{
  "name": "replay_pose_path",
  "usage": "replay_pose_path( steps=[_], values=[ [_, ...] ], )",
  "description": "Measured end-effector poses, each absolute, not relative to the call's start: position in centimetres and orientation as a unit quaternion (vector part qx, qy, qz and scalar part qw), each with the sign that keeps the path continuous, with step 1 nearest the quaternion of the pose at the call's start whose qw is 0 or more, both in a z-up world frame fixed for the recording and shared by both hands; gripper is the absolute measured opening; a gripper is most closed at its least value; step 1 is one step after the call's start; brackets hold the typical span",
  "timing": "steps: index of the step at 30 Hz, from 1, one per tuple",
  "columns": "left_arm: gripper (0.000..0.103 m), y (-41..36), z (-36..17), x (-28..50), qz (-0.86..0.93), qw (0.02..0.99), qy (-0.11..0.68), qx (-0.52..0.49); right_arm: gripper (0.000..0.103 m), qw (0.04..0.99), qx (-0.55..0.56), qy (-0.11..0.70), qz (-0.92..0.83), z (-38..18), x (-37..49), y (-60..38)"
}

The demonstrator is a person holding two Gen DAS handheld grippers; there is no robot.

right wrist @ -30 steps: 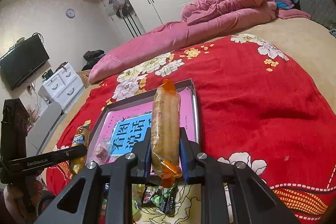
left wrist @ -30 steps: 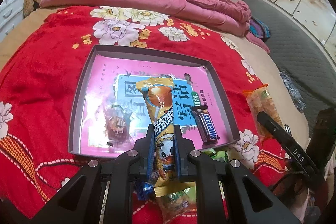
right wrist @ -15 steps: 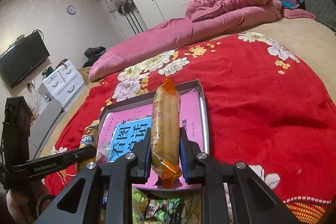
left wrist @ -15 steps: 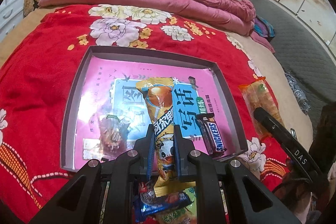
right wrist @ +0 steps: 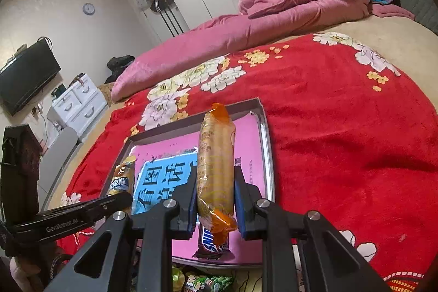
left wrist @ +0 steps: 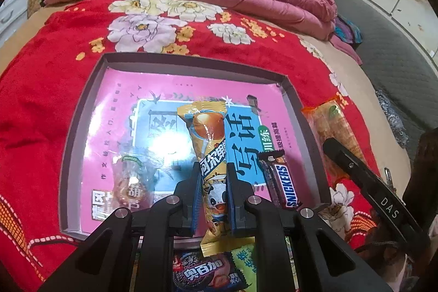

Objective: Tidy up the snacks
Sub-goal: 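Carry both held snacks over the tray and lower them toward it, then lower the bread roll and cone snack into the tray and open both tools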

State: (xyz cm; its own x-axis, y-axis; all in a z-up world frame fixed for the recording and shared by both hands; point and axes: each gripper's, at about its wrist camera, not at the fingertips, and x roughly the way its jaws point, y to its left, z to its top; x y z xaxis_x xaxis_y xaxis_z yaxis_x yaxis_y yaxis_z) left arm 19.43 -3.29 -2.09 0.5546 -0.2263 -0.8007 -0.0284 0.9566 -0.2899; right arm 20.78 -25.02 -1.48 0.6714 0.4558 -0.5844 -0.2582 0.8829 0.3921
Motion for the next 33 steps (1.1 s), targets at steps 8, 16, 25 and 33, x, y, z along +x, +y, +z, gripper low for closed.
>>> replay_pose_path(
  steps=[8,16,25,33],
  values=[
    [0.016,-3.8,-3.1,20.1,-0.055,0.866,0.48,-0.127,0.023,0.897,0.126,0.373,0.201,-2.8,21.0,-24.2],
    [0.016,-3.9,-3.9,20.7,-0.051,0.863,0.488,-0.123,0.023,0.888,0.123,0.397,0.198,-4.3,21.1,-23.6],
    [0.016,-4.1,-4.7,21.1,-0.046,0.857,0.5,-0.113,0.023,0.885,0.113,0.409,0.193,-4.9,21.4,-23.3],
    [0.016,-4.3,-4.9,21.3,-0.043,0.858,0.501,-0.109,0.023,0.889,0.095,0.411,0.18,-5.1,21.1,-23.2]
  ],
)
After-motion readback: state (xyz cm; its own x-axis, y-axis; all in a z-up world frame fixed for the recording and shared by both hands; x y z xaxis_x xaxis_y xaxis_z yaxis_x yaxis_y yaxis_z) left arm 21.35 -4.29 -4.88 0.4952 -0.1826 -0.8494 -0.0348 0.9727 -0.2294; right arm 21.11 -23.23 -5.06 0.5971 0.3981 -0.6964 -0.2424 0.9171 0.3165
